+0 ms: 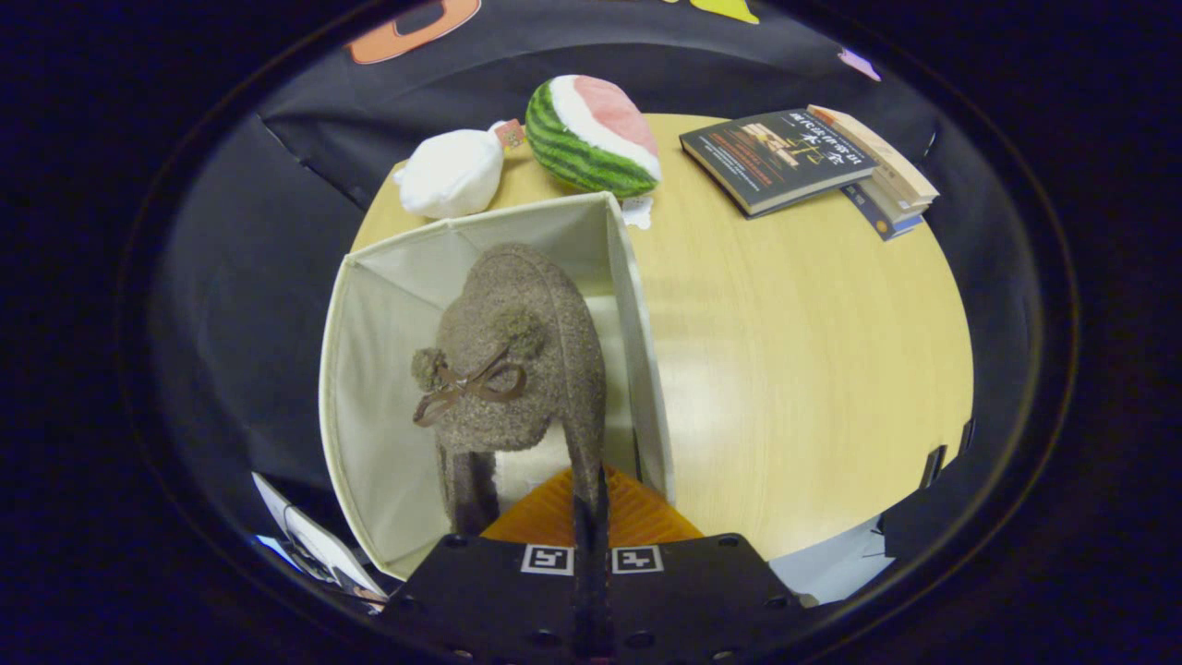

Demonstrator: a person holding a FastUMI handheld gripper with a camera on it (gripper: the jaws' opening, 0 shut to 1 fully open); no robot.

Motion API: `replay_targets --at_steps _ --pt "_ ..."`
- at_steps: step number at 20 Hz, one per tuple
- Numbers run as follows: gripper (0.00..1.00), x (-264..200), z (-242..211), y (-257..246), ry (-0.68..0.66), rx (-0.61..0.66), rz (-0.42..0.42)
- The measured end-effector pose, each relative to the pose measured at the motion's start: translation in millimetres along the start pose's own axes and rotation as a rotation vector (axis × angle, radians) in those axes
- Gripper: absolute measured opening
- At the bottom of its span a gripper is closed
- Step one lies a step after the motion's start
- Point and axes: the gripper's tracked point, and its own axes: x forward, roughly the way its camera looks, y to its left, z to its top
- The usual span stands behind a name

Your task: Open the storage box then place both shoes into the box .Put the left shoe in first, then the right shoe, with the right side of both shoes facing outward in a uniform manner.

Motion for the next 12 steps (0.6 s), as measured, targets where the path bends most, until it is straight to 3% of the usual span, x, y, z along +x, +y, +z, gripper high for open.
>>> replay_targets --at_steps 8,12 --pt "0.05 29 6 -5 -0.004 0.010 -0.165" --pt "0.12 23 9 4 -0.029 0.000 -0.152"
